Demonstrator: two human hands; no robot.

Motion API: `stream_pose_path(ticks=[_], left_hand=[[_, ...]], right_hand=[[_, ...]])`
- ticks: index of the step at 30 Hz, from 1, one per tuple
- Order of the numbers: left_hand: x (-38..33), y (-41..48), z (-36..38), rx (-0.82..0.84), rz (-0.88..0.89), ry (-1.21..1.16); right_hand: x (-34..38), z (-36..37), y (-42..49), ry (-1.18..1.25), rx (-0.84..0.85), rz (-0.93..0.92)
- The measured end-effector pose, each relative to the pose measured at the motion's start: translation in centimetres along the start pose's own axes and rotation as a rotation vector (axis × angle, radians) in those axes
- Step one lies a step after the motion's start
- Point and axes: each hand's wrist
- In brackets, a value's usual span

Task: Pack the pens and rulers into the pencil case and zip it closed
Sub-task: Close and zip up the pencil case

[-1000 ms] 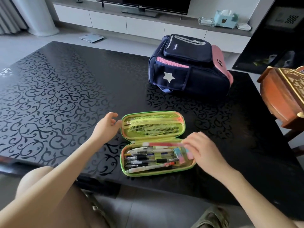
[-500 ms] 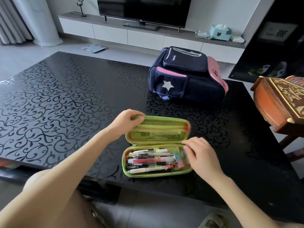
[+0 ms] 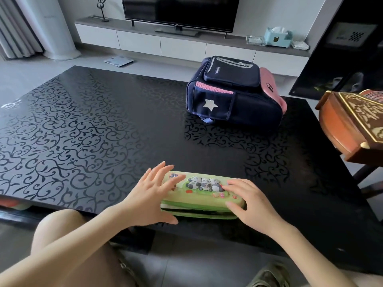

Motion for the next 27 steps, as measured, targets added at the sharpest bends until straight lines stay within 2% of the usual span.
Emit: stream_pose_path(ticks=[2, 5, 8, 11, 13, 18, 20, 23, 24, 27], left_hand=[[-0.3, 1.4, -0.1, 0.191, 0.017, 0.092], [-0.4, 2.8, -0.2, 0.224, 0.035, 0.090], [-0.4, 3.1, 0.7, 0.139, 0.064, 0.070], [-0.9, 3.0, 1.9, -0.081, 0.088, 0.061], [-1.6, 3.4, 2.6, -0.183, 0.059, 0.049], [-2.7, 4.5, 3.3, -0.188, 0.028, -0.116], [-2.0, 4.8, 2.3, -0.050, -0.042, -0.332], [-0.2, 5.6, 0.1, 0.235, -0.295, -1.080], [0.5, 6.0, 0.0, 0.274, -0.350, -1.193], [1.6, 7.3, 0.5, 0.323, -0.388, -1.100]], right_hand=[[0.2, 0.1, -0.3, -0.045, 0.021, -0.004], [0.4, 0.5, -0.4, -0.233, 0.015, -0.082], [0.9, 0.6, 0.7, -0.407, 0.104, -0.078], [1.7, 1.4, 2.4, -0.522, 0.201, -0.057], [1.6, 1.9, 3.5, -0.563, 0.205, -0.077], [0.3, 2.6, 4.3, -0.593, 0.120, -0.060], [0.0, 3.2, 3.7, -0.577, 0.079, -0.029], [-0.1, 3.7, 3.6, -0.577, 0.041, -0.015], [-0.1, 3.8, 3.7, -0.577, 0.035, -0.015], [-0.1, 3.8, 3.6, -0.568, 0.042, -0.007]])
Point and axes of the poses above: each hand's wrist, its own y-axis towards the middle knuckle, its own z-axis out of the palm, x = y × z, and after that the axes turned 13 degrees about y, right-handed
